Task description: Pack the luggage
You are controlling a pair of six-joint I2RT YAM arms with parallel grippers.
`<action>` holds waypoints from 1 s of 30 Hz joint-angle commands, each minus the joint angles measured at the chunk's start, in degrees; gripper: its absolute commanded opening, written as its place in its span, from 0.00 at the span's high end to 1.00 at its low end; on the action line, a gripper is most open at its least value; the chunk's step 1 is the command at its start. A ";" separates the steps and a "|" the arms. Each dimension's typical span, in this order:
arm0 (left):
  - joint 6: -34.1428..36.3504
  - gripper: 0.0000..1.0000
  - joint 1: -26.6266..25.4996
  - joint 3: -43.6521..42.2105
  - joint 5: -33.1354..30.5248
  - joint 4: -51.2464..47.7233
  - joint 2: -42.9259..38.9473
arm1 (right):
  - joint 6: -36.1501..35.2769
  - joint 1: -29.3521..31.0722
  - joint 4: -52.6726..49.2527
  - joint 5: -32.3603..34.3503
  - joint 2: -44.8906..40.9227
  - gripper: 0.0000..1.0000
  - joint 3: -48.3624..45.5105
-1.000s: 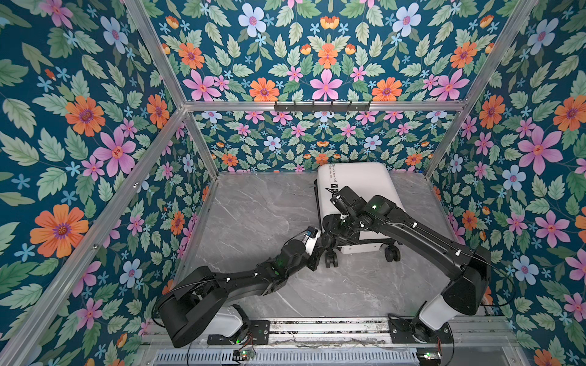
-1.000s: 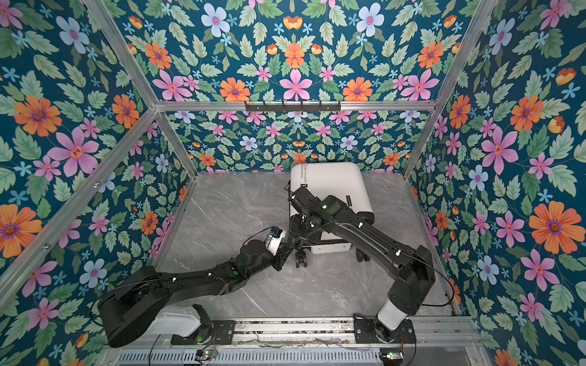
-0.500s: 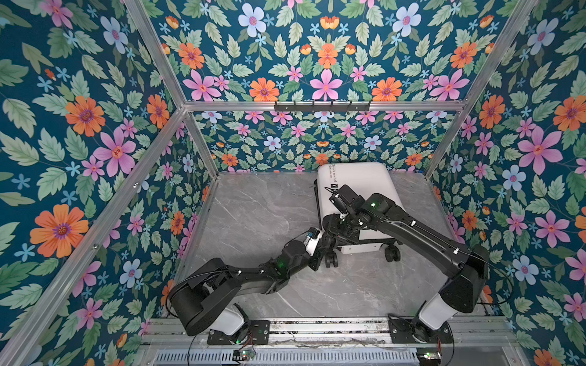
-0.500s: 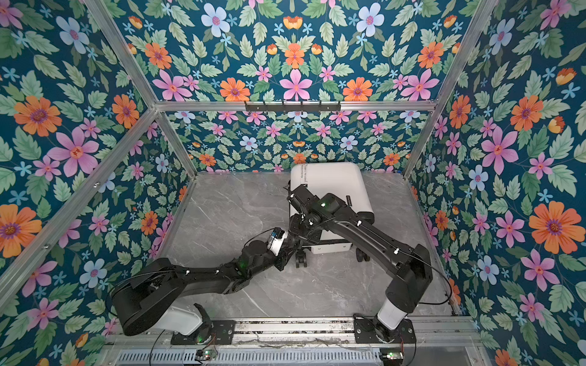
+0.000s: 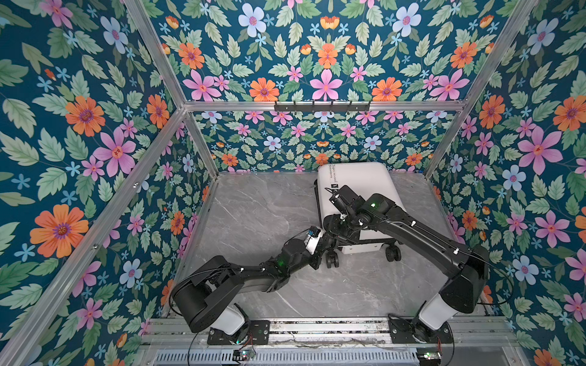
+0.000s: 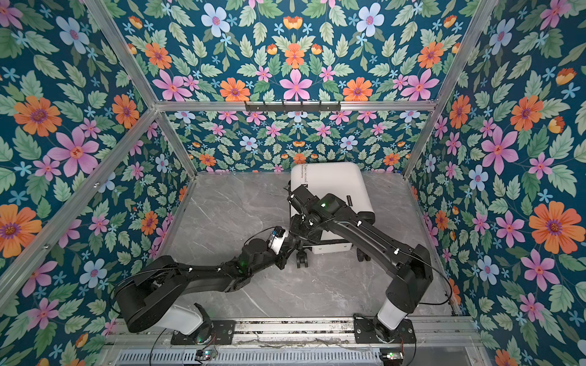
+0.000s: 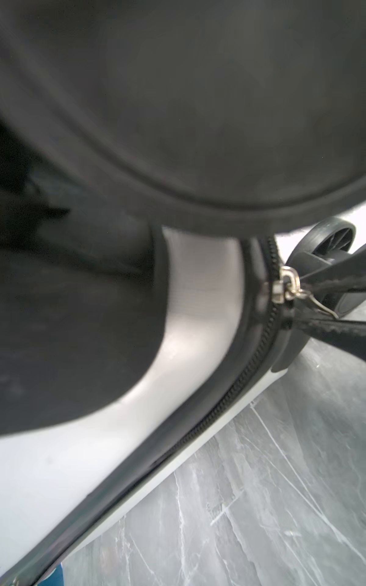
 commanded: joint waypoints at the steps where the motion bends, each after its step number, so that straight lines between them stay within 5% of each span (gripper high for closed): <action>1: 0.28 0.85 0.06 0.19 0.32 3.08 0.00 | 0.74 0.04 -3.80 1.17 0.09 0.54 -0.29; 9: -0.27 1.00 0.06 0.81 0.74 3.92 0.97 | 1.00 -0.04 -3.97 1.44 1.91 0.47 0.52; 16: -0.62 1.00 0.06 0.54 0.12 1.66 -1.74 | 1.99 -0.47 -3.32 2.22 2.14 0.42 0.44; 21: -1.24 1.00 0.06 0.80 0.20 0.77 -2.39 | 2.80 -1.29 -1.92 2.23 2.19 0.60 0.17; 27: -1.97 1.00 -0.03 0.99 -0.18 -0.75 -5.52 | 5.20 -2.95 -0.09 2.02 1.69 0.98 -0.09; 30: -2.27 1.00 -0.12 0.89 -0.84 -1.70 -8.30 | 6.77 -3.80 1.73 1.10 2.07 1.00 0.24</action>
